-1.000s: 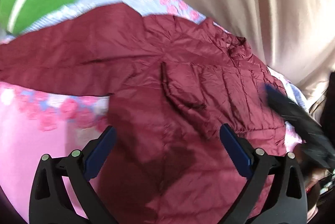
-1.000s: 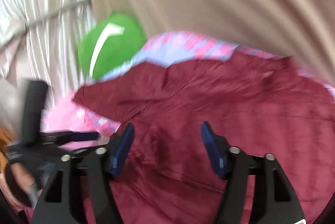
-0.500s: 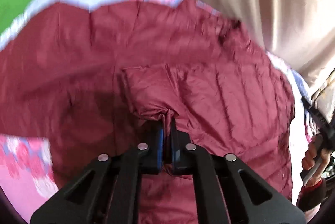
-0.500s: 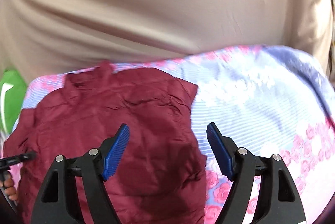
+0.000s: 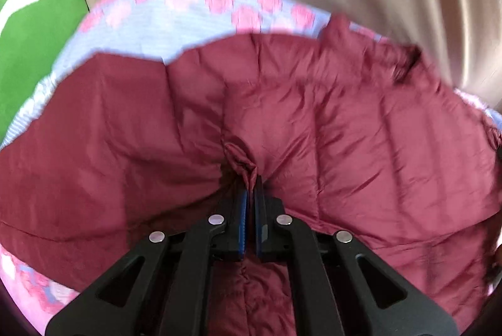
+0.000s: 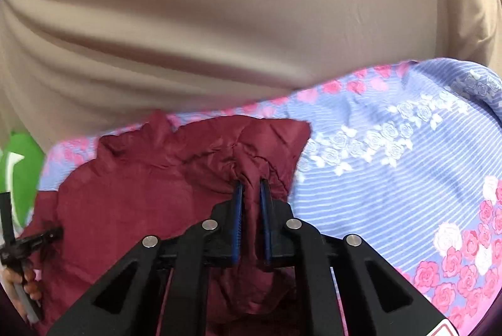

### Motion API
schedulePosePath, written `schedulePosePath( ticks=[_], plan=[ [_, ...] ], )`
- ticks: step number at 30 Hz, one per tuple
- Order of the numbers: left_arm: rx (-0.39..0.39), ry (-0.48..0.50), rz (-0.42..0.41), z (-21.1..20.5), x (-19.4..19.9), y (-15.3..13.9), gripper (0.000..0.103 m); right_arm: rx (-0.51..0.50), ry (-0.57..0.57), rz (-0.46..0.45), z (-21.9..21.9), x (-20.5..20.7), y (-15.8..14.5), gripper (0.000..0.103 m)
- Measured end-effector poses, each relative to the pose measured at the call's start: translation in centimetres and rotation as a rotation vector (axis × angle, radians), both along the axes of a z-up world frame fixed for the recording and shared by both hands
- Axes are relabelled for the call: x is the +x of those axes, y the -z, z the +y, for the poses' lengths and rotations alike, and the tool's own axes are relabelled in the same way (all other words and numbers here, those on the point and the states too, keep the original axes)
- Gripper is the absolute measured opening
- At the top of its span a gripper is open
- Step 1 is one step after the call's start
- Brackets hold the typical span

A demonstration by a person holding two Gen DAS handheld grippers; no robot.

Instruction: Fold large clothes

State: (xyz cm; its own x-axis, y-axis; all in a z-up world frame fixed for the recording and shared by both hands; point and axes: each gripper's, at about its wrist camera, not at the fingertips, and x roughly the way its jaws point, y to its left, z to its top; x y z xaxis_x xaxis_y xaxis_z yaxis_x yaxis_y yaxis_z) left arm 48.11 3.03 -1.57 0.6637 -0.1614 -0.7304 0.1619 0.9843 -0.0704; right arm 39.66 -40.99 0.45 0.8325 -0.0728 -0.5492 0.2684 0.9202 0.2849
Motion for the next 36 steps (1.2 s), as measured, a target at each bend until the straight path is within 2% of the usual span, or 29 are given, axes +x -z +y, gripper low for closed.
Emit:
schedulePosePath(
  ticks=[2,5,7,9,12,13,15,17,18,19,20,21,23,25,28,30,32,33,35,36],
  plan=[
    [0.0,-0.001,-0.025,-0.4,-0.1,0.4,0.003,-0.035,-0.001,0.146,-0.5,2.2,2.6,0.015],
    [0.005,0.002,-0.033,-0.7,-0.3,0.5,0.003,-0.056,0.041,0.103,-0.7,0.8,1.2,0.02],
    [-0.006,0.006,-0.046,-0.4,-0.6,0.7,0.004,-0.068,0.067,0.042,-0.6,-1.8,-0.6,0.028],
    [-0.03,0.008,-0.055,0.0,-0.9,1.0,0.004,-0.094,0.051,0.03,-0.1,-3.9,-1.5,0.032],
    [-0.064,0.012,-0.055,0.3,-1.1,0.8,0.004,-0.153,-0.041,0.115,1.2,-5.7,-0.1,0.033],
    [-0.071,0.013,-0.055,0.4,-1.1,0.8,0.006,-0.201,-0.068,0.15,2.0,-6.0,0.5,0.036],
    [-0.095,0.021,-0.052,0.5,-1.0,0.9,0.009,-0.322,-0.079,0.192,3.2,-6.1,1.7,0.045],
    [-0.112,0.03,-0.05,0.6,-0.9,0.9,0.013,-0.383,-0.07,0.225,3.6,-5.2,2.4,0.047],
    [-0.115,0.031,-0.05,0.6,-0.9,0.9,0.013,-0.384,-0.065,0.233,3.5,-4.4,2.5,0.046],
    [-0.114,0.03,-0.05,0.5,-0.8,1.0,0.013,-0.375,-0.052,0.232,3.2,-3.8,2.4,0.041],
    [-0.112,0.031,-0.051,0.6,-0.9,1.0,0.013,-0.351,-0.048,0.224,2.8,-3.4,2.1,0.029],
    [-0.107,0.029,-0.051,0.6,-0.8,1.0,0.013,-0.315,-0.047,0.211,2.2,-3.2,1.9,0.007],
    [-0.086,0.027,-0.054,0.5,-1.0,1.1,0.014,-0.192,-0.039,0.153,0.6,-3.7,1.1,0.005],
    [-0.053,0.027,-0.058,-0.1,-1.0,1.1,0.016,-0.119,-0.02,0.165,-1.0,-3.9,1.9,0.004],
    [-0.012,0.035,-0.062,-1.0,-0.8,1.2,0.016,-0.121,-0.06,0.313,-1.0,-2.7,5.5,0.005],
    [-0.003,0.034,-0.063,-1.1,-0.8,1.2,0.016,-0.161,-0.05,0.316,-0.6,-3.2,4.9,0.008],
    [-0.018,0.037,-0.061,-0.9,-0.7,1.2,0.015,-0.119,-0.047,0.271,-1.1,-4.4,3.5,0.012],
    [-0.024,0.04,-0.06,-0.9,-0.6,1.2,0.015,-0.088,-0.042,0.229,-1.7,-5.3,2.3,0.018],
    [-0.026,0.041,-0.06,-0.8,-0.6,1.2,0.015,-0.056,-0.017,0.163,-2.7,-6.2,0.6,0.034],
    [-0.02,0.043,-0.061,-0.9,-0.6,1.2,0.016,-0.028,0.001,0.122,-3.5,-6.1,-0.5,0.045]
  ],
)
